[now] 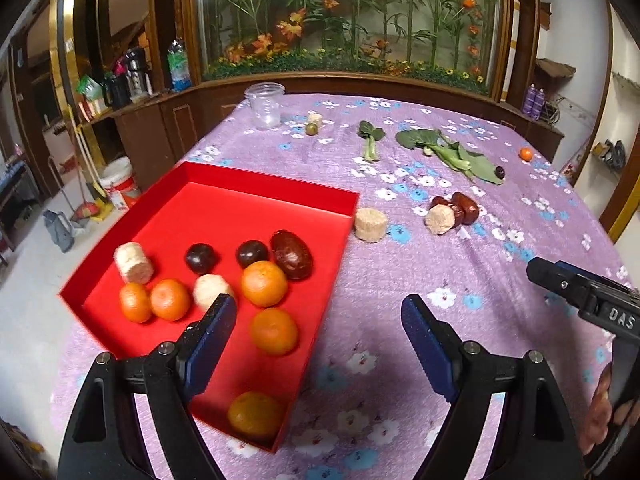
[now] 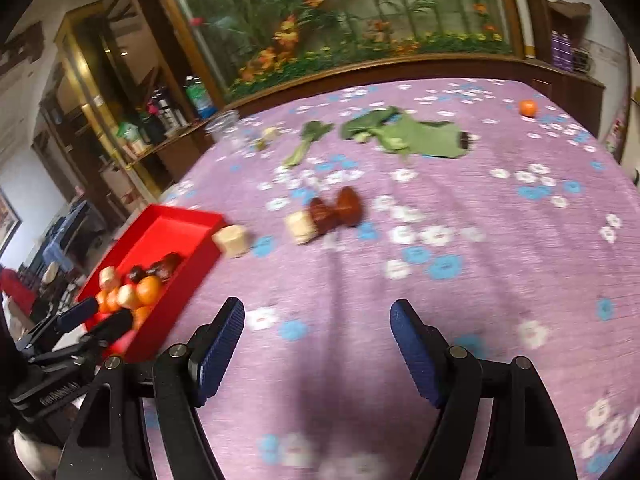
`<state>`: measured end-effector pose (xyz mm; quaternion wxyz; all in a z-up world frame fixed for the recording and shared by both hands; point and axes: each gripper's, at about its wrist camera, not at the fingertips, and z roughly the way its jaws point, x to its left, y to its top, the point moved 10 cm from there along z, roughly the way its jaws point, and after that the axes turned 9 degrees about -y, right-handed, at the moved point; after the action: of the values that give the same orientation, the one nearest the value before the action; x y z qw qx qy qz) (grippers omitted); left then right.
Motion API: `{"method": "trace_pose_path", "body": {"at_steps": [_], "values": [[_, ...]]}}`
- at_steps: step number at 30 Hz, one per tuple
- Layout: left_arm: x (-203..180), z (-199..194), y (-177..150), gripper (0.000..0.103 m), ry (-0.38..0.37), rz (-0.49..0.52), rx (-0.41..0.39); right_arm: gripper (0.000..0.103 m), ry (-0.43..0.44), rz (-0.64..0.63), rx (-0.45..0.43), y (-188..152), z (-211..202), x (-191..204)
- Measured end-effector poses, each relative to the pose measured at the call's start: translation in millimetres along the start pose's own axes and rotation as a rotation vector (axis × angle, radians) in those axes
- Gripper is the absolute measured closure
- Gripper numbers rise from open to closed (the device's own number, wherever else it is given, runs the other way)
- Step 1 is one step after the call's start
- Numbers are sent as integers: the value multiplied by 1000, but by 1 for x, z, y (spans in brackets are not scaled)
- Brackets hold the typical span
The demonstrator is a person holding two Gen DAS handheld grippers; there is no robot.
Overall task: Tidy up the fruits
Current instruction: 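Move both open tools back to the remaining produce, then grasp a beige yam slice with the left tool while the right grasps a red date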
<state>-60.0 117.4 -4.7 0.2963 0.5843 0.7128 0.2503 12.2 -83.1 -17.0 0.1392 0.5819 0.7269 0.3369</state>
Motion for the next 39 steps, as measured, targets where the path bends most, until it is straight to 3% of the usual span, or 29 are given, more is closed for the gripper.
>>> {"method": "trace_pose_path", "body": {"at_steps": [3, 8, 10, 11, 14, 16, 24, 27, 39], "values": [[-8, 11, 6, 19, -51, -14, 16, 23, -39, 2, 20, 9, 9, -21], [-38, 32, 22, 19, -159, 11, 18, 23, -15, -14, 27, 36, 31, -25], [-50, 43, 29, 20, -215, 14, 27, 34, 5, -21, 22, 50, 45, -18], [-57, 51, 32, 24, -234, 18, 31, 38, 13, -16, 32, 57, 54, -15], [-69, 73, 40, 51, -251, 52, 62, 49, 46, 10, 61, 69, 78, -8], [-74, 86, 43, 58, -256, 67, 81, 52, 51, 13, 78, 72, 91, -3], [-91, 124, 49, 58, -277, 108, 131, 54, 73, -11, 104, 70, 118, 11], [-92, 132, 50, 58, -288, 110, 142, 70, 82, -4, 109, 71, 118, 8], [-119, 156, 46, 58, -376, 178, 177, 69, 87, 73, 116, 71, 114, -18]]}}
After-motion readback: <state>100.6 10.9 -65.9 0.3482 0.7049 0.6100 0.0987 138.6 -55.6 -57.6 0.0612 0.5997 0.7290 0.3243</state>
